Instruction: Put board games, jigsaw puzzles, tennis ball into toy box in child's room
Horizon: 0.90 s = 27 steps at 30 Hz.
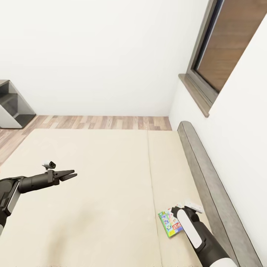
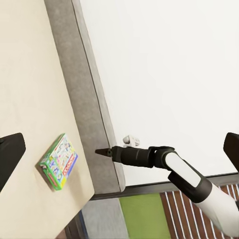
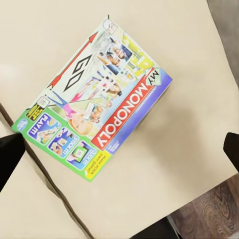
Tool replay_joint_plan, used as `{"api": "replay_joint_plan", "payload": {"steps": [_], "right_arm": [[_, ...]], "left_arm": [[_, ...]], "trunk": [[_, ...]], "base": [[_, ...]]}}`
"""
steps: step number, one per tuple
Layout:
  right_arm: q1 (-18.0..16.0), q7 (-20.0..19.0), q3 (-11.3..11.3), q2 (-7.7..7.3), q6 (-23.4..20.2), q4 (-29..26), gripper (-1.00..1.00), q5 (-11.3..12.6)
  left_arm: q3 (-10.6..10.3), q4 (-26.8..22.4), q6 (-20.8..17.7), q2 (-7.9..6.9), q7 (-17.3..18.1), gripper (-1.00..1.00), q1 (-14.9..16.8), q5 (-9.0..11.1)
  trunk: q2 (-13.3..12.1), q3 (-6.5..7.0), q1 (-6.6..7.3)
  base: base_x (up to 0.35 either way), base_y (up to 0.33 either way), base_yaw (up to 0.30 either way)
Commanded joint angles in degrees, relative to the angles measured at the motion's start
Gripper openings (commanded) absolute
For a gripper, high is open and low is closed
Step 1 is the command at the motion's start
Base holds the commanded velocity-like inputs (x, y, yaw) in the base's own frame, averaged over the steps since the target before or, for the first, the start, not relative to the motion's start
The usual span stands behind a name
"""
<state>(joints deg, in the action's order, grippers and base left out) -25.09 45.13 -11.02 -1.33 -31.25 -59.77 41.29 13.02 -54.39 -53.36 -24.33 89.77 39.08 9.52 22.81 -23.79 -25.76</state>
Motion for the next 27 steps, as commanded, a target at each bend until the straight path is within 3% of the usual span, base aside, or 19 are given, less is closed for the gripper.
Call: {"api": "replay_joint_plan", "payload": {"steps": [1, 23, 27], "right_arm": [[0.0, 0.5, -0.2, -0.07, -0.2, -0.1, 1.00, 0.4], [-0.3, 0.6, 0.0, 0.22, 0.3, 0.5, 1.00, 0.4], [-4.8, 1.0, -0.2, 0.13, -0.1, 1.7, 1.00, 0.5]], "left_arm": [[0.0, 0.0, -0.6, -0.01, 0.2, 1.00, 0.0, 0.0], [-0.1, 0.0, -0.6, -0.01, 0.2, 1.00, 0.0, -0.1], [-0.2, 0.0, -0.6, 0.04, 0.2, 1.00, 0.0, 0.0]], "trunk": [[0.1, -0.19, -0.03], [0.1, -2.26, -0.03], [0.1, -2.64, -0.03]], "base": [[0.000, 0.000, 0.000], [0.000, 0.000, 0.000], [0.000, 0.000, 0.000]]}}
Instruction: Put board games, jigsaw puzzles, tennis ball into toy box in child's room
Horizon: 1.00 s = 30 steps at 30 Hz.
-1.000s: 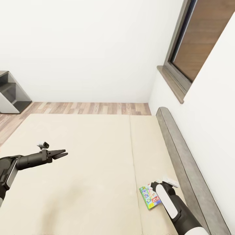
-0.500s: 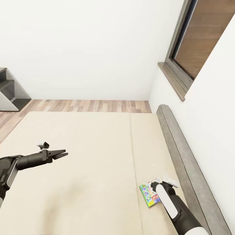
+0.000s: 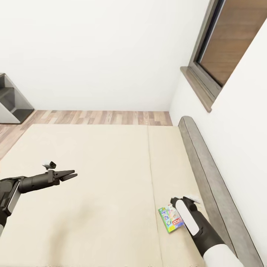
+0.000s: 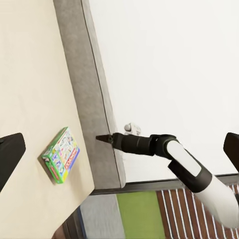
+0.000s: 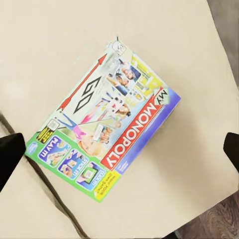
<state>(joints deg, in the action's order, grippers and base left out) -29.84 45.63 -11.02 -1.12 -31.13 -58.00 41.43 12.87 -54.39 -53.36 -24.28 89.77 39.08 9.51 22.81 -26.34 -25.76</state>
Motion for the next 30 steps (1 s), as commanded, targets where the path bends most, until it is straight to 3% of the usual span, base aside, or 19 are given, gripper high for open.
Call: {"api": "replay_joint_plan", "payload": {"steps": [1, 7, 15, 22, 30], "right_arm": [[-1.9, 0.6, -0.3, -0.12, -1.1, 0.5, 1.00, 0.5], [-10.8, 0.3, 0.0, -0.12, -7.2, 6.6, 1.00, 0.7], [-21.1, 0.2, 0.0, -0.14, -8.9, 18.2, 1.00, 0.7], [-24.3, 0.0, 0.0, -0.27, -9.1, 22.0, 1.00, 0.6], [-24.7, 0.0, -0.1, -0.33, -9.3, 22.3, 1.00, 0.6]], "left_arm": [[0.0, 0.0, -0.6, 0.05, 0.2, 1.00, 0.0, -0.1], [0.0, 0.0, -0.6, 0.23, 0.2, 1.00, 0.0, -0.1], [0.0, 0.0, -0.6, 0.26, 0.2, 1.00, 0.0, -0.1], [0.0, 0.0, -0.6, 0.21, 0.2, 1.00, 0.0, -0.2], [-0.1, 0.0, -0.7, 0.20, 0.2, 1.00, 0.0, -0.1]], "trunk": [[0.1, -0.19, -0.02], [0.1, -0.75, -0.02], [0.1, -1.51, -0.02], [0.1, -2.17, -0.02], [0.1, -2.92, -0.02]], "base": [[0.000, 0.000, 0.000], [0.000, 0.000, 0.000], [0.000, 0.000, 0.000], [0.000, 0.000, 0.000], [0.000, 0.000, 0.000]]}}
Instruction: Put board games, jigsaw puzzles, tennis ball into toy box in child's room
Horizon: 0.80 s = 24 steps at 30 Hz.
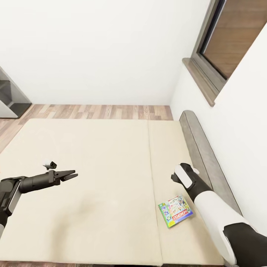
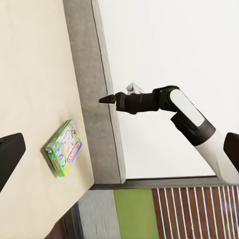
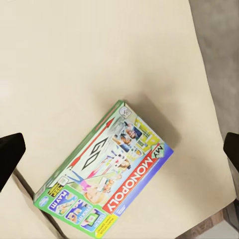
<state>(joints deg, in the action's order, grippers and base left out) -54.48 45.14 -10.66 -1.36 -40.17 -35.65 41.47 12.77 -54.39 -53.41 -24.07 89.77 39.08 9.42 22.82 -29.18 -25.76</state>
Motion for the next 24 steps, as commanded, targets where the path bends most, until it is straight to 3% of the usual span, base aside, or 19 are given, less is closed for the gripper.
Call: {"api": "replay_joint_plan", "payload": {"steps": [1, 24], "right_arm": [[-0.1, 0.5, -0.4, -0.10, -0.2, -0.1, 1.00, 0.5], [-0.2, 0.7, -1.1, 0.00, -1.0, -0.1, 1.00, 0.1]], "left_arm": [[0.0, 0.0, -0.6, -0.02, 0.2, 1.00, 0.0, 0.0], [0.1, 0.0, -0.6, -0.06, 0.2, 1.00, 0.0, 0.1]], "trunk": [[0.1, -0.18, -0.03], [0.1, -2.35, -0.03]], "base": [[0.000, 0.000, 0.000], [0.000, 0.000, 0.000]]}}
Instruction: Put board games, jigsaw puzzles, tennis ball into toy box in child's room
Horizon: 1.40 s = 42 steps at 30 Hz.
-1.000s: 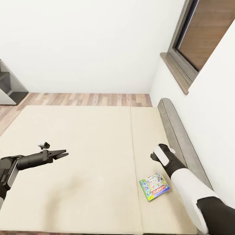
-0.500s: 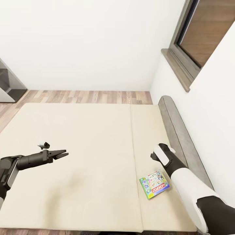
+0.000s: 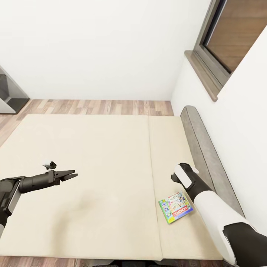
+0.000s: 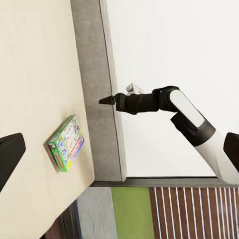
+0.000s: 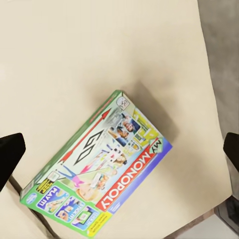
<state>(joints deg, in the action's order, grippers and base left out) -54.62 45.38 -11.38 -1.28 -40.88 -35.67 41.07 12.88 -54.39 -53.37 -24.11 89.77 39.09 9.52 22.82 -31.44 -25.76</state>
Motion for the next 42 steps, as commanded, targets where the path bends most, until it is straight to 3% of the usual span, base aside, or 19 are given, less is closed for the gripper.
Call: {"api": "replay_joint_plan", "payload": {"steps": [1, 8, 12, 36, 42], "right_arm": [[0.0, 0.5, -0.6, -0.10, -0.2, 0.0, 1.00, 0.5], [0.0, 0.4, -3.1, -0.17, 0.1, 0.0, 1.00, 0.1], [0.0, 0.3, -4.5, -0.20, 0.2, 0.0, 1.00, -1.3], [0.5, 0.2, -4.8, -0.30, 0.3, 0.2, 1.00, -1.9], [0.5, -1.4, -4.7, -0.26, 0.3, 0.7, 1.00, -1.9]], "left_arm": [[0.0, 0.0, -0.6, -0.01, 0.2, 1.00, 0.0, 0.0], [0.0, 0.0, -0.6, 0.00, 0.2, 1.00, 0.0, 0.0], [0.0, 0.0, -0.6, 0.00, 0.2, 1.00, 0.0, 0.0], [0.1, 0.0, -0.6, -0.06, 0.2, 1.00, 0.0, 0.0], [0.1, 0.0, -0.6, -0.06, 0.2, 1.00, 0.0, 0.0]], "trunk": [[0.1, -0.18, -0.03], [0.1, -0.84, -0.03], [0.1, -1.22, -0.03], [0.1, -3.48, -0.03], [0.1, -4.05, -0.03]], "base": [[0.000, 0.000, 0.000], [0.000, 0.000, 0.000], [0.000, 0.000, 0.000], [0.000, 0.000, 0.000], [0.000, 0.000, 0.000]]}}
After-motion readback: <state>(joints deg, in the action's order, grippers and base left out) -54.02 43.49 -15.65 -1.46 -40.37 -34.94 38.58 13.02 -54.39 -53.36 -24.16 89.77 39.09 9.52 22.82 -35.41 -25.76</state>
